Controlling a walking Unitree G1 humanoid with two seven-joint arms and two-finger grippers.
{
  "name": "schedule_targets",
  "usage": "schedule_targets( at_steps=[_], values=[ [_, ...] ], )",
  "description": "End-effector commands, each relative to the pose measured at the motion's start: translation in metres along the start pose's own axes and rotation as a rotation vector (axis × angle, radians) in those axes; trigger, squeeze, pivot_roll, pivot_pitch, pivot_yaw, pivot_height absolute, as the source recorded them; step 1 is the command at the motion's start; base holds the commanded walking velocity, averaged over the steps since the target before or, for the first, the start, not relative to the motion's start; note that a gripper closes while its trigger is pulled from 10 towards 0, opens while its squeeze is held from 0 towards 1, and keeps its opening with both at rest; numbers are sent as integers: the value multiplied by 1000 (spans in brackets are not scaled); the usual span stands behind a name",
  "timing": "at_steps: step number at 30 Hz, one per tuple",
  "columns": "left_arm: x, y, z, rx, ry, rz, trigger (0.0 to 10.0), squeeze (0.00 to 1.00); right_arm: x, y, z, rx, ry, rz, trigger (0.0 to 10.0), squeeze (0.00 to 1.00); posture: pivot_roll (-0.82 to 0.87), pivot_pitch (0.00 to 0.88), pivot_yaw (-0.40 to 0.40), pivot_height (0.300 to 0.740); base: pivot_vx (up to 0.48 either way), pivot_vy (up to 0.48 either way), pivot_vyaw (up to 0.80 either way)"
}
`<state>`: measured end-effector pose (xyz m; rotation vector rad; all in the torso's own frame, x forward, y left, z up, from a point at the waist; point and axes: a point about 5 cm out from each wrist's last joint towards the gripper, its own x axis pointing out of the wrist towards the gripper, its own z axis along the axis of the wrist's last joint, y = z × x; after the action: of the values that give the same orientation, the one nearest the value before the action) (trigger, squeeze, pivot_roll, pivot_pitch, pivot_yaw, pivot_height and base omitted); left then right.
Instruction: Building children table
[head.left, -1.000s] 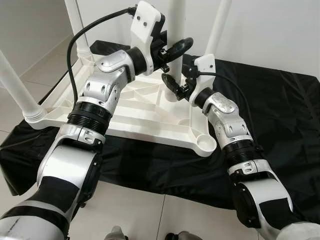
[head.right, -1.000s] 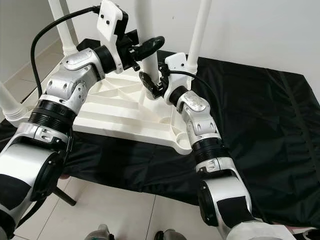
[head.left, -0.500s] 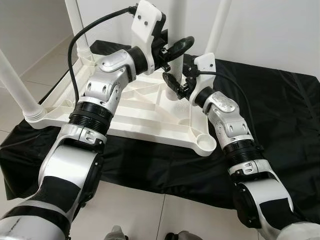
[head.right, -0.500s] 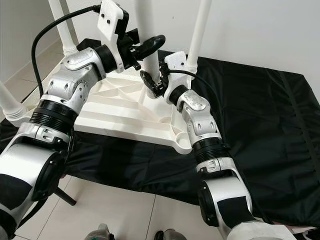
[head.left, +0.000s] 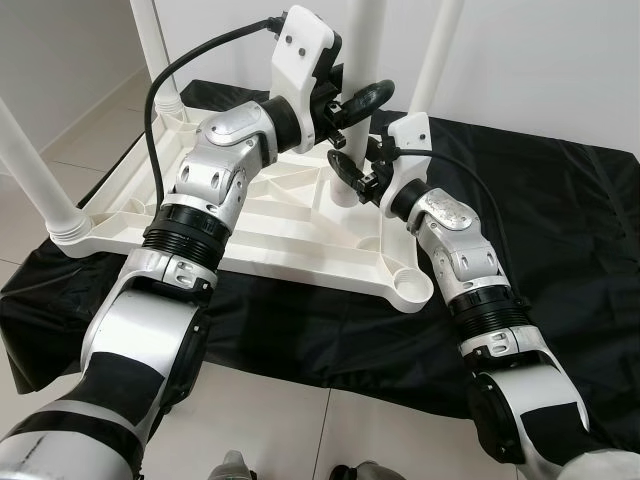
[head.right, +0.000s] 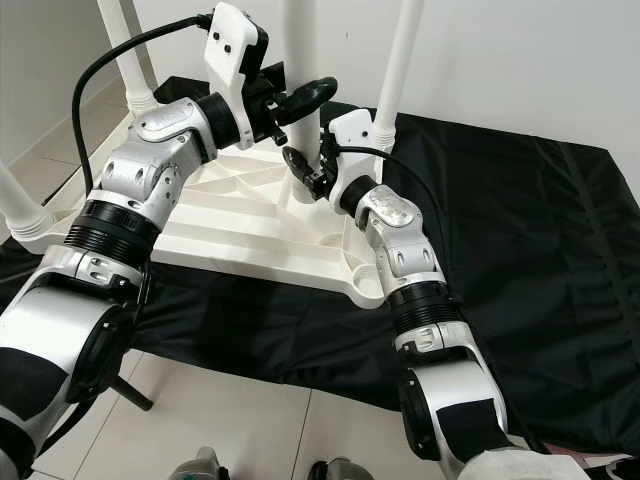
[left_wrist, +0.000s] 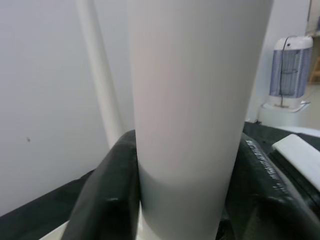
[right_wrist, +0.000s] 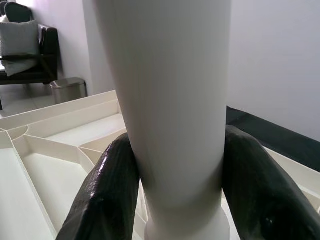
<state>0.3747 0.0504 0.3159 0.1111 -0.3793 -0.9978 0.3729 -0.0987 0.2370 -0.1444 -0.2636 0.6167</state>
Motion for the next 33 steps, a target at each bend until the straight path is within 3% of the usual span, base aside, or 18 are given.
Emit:
schedule_targets(
  at_steps=[1,19,21,24,33],
  values=[
    [-1,-1,-1,-24,6,-46,10000,1000,-2,-2,2,8,-13,-11,10000,0,-4,0,-37,740,0,0,0],
    [-9,0,1,-26,13,-62,10000,1000,-2,-10,-1,5,2,-68,10000,0,4,0,-40,740,0,0,0],
    [-15,3,0,-31,17,-60,10000,0,-4,-15,-2,2,2,-89,10000,0,1,0,-40,740,0,0,0],
    [-30,2,1,-91,-23,-108,10000,0,-13,-33,-7,-9,23,-160,10000,0,3,0,-40,740,0,0,0],
    [-42,-10,-11,-102,9,-188,10000,0,-23,-52,-9,-14,42,-246,10000,0,-2,0,-35,740,0,0,0]
  ],
)
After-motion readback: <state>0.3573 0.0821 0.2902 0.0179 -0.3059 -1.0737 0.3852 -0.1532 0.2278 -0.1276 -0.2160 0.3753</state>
